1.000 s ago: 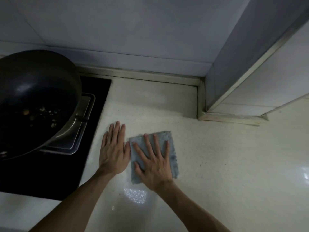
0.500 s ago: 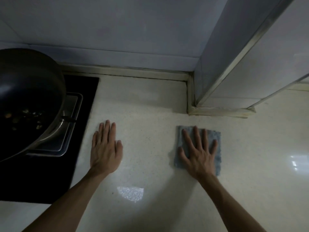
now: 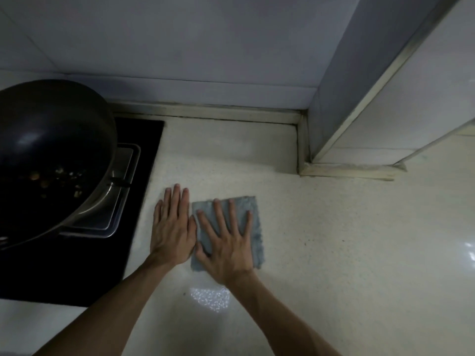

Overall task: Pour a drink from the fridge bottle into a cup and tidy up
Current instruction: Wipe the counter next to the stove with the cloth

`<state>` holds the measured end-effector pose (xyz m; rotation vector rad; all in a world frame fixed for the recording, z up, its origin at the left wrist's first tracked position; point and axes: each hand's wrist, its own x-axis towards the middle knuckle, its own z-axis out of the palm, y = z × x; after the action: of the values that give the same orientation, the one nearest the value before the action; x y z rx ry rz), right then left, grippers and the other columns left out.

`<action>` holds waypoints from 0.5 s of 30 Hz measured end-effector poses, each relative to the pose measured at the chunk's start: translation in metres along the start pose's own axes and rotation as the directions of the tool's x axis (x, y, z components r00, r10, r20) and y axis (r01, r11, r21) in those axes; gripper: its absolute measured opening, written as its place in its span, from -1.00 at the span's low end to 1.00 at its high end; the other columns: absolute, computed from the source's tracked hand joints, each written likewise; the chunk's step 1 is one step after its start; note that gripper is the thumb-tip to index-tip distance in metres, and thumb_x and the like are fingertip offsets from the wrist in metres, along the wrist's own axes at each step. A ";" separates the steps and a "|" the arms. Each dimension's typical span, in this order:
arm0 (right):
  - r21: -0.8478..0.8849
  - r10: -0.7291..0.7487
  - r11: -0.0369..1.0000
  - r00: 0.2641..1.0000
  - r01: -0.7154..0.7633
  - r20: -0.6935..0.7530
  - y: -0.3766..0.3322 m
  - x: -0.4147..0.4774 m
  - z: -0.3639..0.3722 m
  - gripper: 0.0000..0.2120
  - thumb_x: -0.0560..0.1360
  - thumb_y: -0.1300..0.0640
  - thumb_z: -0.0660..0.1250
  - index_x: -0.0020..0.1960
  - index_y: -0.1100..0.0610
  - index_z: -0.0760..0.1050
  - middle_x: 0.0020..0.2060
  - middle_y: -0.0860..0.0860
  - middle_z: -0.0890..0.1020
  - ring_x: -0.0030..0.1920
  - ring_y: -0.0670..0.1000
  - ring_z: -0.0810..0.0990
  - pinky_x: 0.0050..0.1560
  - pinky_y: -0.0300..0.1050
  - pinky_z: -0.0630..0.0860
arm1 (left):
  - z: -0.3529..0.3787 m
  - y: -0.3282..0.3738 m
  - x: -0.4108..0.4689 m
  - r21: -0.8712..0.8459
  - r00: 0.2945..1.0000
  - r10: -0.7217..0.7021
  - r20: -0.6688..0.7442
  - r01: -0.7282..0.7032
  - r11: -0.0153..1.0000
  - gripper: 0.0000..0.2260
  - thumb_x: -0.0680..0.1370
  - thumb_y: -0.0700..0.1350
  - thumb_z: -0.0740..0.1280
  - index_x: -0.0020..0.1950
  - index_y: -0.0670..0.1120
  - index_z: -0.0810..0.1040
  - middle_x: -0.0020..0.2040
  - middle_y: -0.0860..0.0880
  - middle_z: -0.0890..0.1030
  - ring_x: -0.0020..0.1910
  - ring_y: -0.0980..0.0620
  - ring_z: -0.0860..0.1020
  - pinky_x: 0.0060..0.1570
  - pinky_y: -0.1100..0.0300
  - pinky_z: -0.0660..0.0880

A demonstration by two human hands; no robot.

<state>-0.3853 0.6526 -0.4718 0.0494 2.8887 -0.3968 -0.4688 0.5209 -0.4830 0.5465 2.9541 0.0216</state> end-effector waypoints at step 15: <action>0.026 0.339 0.940 0.941 -0.339 0.010 0.142 -0.059 -0.033 -0.26 0.45 -0.47 -0.28 0.53 -0.22 -0.38 0.52 -0.03 -0.43 0.50 0.09 -0.48 0.42 0.32 -0.44 | -0.005 0.005 0.000 -0.052 1.000 -0.015 -0.011 0.015 0.999 -0.39 0.58 0.07 -0.14 0.59 -0.18 0.01 0.60 -0.16 -0.01 0.58 -0.12 -0.05 0.53 -0.09 0.01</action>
<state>-0.3264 0.7981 -0.4647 0.5416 2.7919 -0.3687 -0.4671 0.5259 -0.4782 0.5189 2.9590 0.0997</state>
